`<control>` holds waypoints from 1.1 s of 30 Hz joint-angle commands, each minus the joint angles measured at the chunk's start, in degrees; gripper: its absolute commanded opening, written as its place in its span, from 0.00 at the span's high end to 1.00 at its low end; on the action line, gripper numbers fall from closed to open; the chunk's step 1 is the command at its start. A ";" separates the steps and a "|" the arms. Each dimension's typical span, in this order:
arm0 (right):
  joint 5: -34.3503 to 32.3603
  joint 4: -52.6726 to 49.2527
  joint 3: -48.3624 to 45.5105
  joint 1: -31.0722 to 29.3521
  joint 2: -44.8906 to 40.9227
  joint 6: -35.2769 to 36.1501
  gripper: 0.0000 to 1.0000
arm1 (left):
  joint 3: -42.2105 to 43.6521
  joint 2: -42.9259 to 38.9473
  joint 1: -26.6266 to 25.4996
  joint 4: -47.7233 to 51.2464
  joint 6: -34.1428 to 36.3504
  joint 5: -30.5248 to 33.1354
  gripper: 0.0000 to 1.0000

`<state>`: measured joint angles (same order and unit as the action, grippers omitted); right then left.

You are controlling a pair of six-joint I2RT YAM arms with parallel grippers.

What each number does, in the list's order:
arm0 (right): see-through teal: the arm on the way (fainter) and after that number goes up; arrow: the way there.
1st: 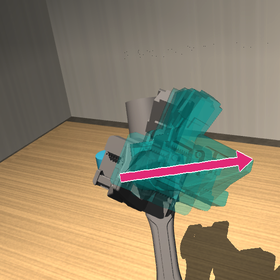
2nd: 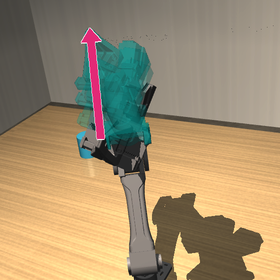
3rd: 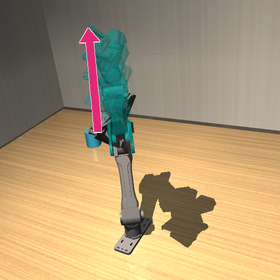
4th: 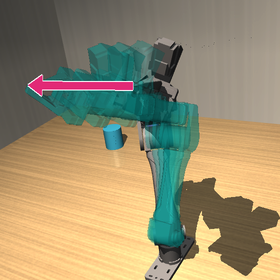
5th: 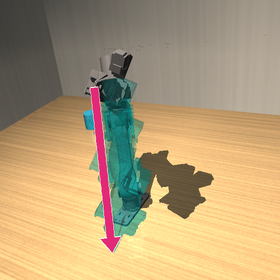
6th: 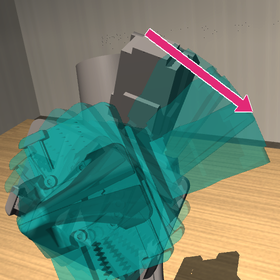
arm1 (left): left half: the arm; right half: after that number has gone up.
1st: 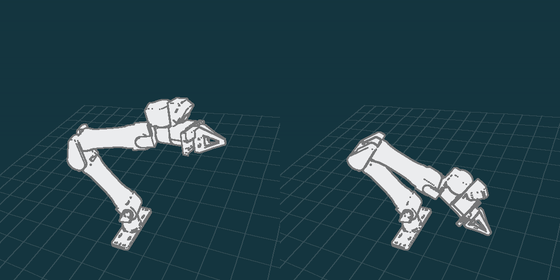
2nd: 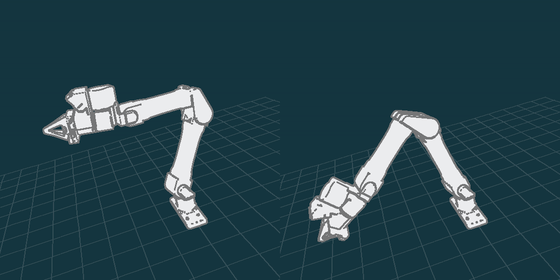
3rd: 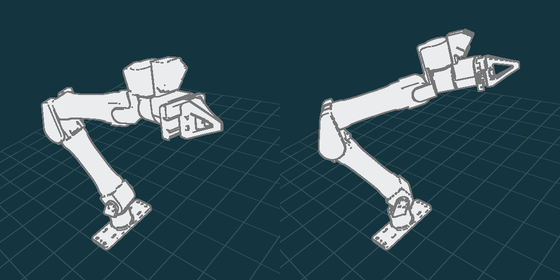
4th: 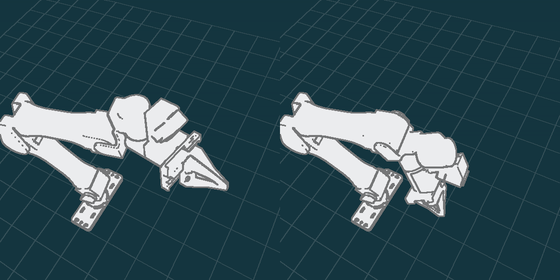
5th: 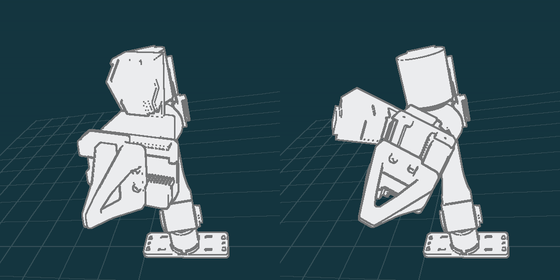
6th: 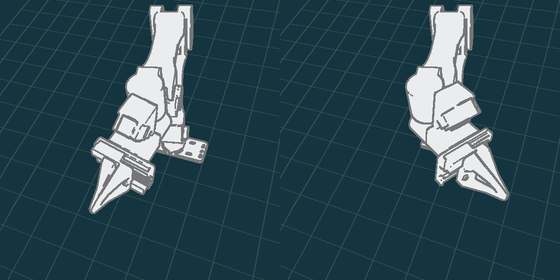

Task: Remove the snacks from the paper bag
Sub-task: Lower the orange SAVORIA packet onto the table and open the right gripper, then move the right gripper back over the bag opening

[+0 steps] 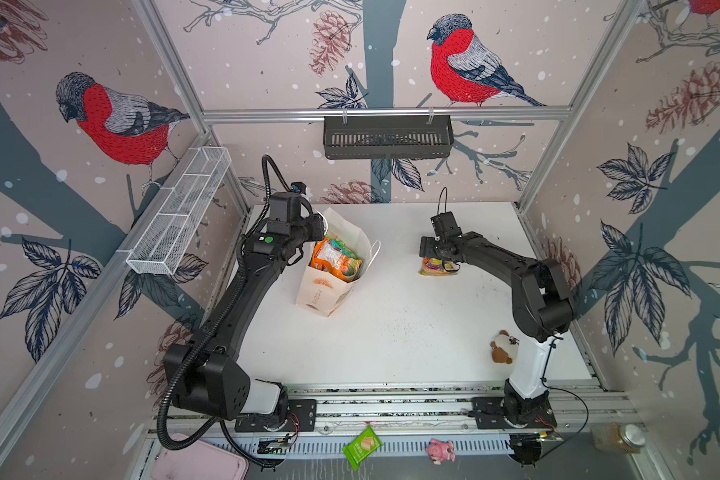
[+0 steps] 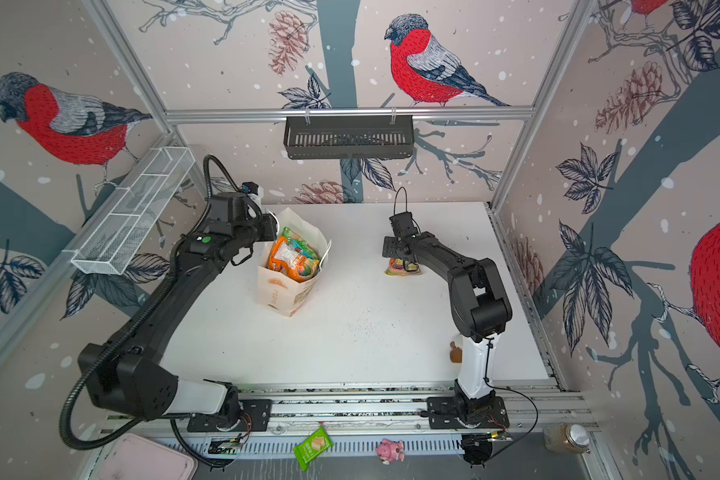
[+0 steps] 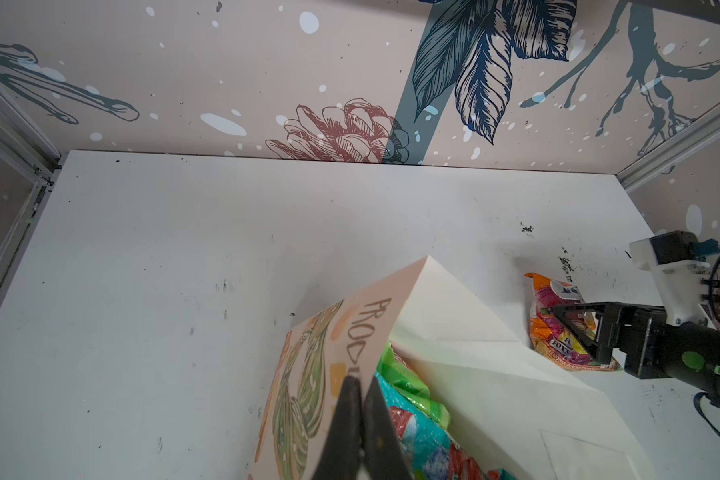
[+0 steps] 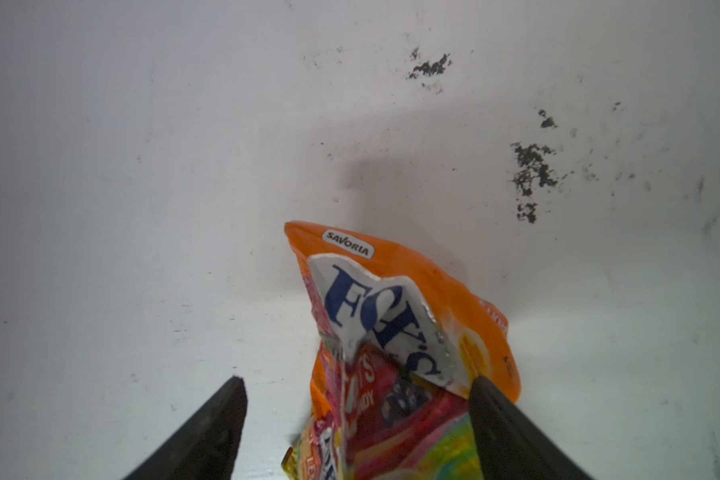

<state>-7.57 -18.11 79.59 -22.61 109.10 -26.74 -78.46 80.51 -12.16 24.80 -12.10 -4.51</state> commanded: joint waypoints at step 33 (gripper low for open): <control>11.27 -1.61 17.71 -18.26 -15.64 17.97 0.00 | 1.23 -2.14 0.32 -4.31 0.13 -1.61 1.00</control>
<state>1.56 -19.18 96.16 -40.42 92.99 -11.18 -77.28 78.76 -12.05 24.51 -12.03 -5.93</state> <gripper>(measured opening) 0.996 0.051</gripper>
